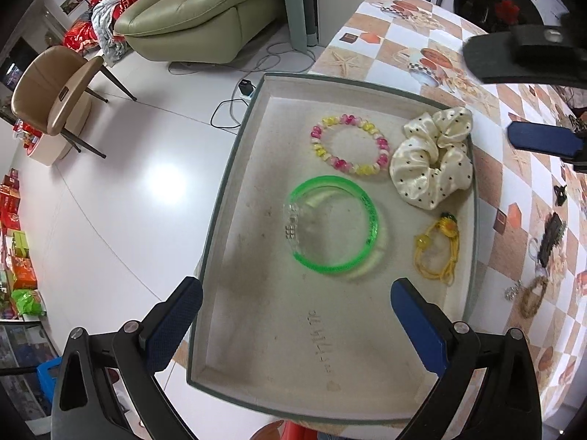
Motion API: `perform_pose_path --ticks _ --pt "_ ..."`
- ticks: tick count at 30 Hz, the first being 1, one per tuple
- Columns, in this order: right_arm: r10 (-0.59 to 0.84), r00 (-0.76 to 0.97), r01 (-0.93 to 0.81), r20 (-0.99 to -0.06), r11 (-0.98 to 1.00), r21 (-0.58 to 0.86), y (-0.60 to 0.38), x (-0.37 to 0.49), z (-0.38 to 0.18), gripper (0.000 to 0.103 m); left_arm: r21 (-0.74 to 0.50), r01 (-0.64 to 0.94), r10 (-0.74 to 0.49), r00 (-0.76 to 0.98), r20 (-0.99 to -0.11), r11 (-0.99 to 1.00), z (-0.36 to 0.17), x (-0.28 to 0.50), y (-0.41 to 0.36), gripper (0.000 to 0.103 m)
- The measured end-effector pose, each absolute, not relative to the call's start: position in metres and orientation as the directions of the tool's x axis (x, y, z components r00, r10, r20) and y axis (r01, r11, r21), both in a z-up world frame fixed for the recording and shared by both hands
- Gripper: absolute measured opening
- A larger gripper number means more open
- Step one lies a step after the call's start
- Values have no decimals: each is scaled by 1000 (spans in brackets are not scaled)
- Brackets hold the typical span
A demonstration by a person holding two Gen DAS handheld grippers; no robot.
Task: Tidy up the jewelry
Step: 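Open both tools to release the bangle and bracelet in the tray, then move both tools back to the table and reach the right tool toward the black hair clip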
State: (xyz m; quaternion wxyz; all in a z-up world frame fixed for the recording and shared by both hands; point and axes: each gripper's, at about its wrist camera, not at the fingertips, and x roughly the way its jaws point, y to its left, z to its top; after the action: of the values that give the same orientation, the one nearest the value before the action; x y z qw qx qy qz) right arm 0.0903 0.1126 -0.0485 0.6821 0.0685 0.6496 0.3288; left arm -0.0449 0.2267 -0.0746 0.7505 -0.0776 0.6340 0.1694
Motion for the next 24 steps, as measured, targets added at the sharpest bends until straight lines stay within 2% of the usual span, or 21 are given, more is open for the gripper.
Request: perform_pose_path --ticks 15,24 --pt "442 24 -269 -896 866 421 5 79 -30 88 161 -261 197 119 -973 952 -59 -30 189 103" --pt "366 56 -101 -929 928 359 -86 67 -43 88 50 -191 81 160 -984 980 -52 -12 152 103"
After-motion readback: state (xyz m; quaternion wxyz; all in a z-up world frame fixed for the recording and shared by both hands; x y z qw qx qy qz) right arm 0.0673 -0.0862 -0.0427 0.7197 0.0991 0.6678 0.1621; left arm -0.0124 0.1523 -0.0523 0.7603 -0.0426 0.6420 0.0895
